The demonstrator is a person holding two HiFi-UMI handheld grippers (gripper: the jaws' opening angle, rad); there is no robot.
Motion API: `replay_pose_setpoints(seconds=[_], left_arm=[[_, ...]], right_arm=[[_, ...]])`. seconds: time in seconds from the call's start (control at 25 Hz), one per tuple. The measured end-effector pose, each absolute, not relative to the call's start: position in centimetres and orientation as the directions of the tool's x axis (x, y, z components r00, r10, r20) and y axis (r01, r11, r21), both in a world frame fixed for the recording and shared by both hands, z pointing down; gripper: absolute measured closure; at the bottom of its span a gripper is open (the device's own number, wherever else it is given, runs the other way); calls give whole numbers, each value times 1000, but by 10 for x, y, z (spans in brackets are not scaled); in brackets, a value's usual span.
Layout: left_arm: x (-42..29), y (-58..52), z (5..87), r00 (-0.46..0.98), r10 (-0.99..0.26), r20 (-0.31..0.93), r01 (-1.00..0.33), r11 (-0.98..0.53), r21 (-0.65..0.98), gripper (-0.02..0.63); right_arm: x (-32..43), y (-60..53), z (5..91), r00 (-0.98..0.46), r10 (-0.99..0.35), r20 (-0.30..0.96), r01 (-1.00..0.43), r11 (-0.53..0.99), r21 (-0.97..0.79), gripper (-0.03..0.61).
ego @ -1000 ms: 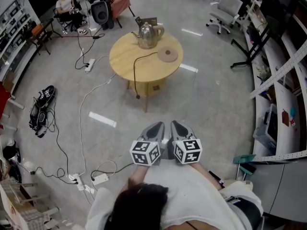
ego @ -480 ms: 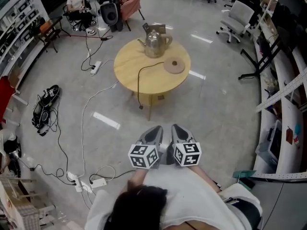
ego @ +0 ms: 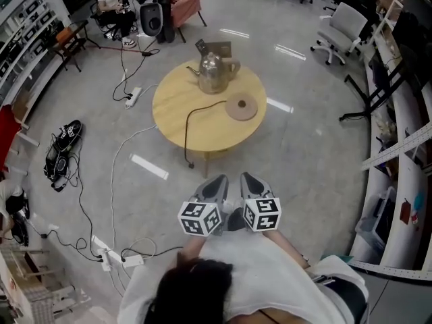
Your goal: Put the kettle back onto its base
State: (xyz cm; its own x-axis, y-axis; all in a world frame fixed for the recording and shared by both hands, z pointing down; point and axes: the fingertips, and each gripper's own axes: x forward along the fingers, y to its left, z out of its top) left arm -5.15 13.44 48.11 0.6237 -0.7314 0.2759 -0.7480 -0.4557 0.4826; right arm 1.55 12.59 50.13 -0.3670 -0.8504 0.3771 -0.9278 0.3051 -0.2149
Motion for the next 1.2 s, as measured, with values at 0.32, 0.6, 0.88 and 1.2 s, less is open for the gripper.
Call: replay_pose_setpoints(seconds=[0.32,0.6,0.88,1.2], left_arm=[[-24,66,485,571,-766,295,-779,-393,488,578],[0,26,492,547,-779,306,-788,-356,502,578],[10,1,505,518,-788,332,-800,-309,515,578],[5,-15,512,474,-811,343,-813,-253,525,578]], right_arm=[[52,56,503,-392,-838,380,-919,337,-205,549],[82,15,511,-408,-823,395,-912,349,-215,549],[96,-11,520,-431,-806,405,-901,364,-234,549],[103,-33,529,-447,-785,429,-894,375,-244,549]])
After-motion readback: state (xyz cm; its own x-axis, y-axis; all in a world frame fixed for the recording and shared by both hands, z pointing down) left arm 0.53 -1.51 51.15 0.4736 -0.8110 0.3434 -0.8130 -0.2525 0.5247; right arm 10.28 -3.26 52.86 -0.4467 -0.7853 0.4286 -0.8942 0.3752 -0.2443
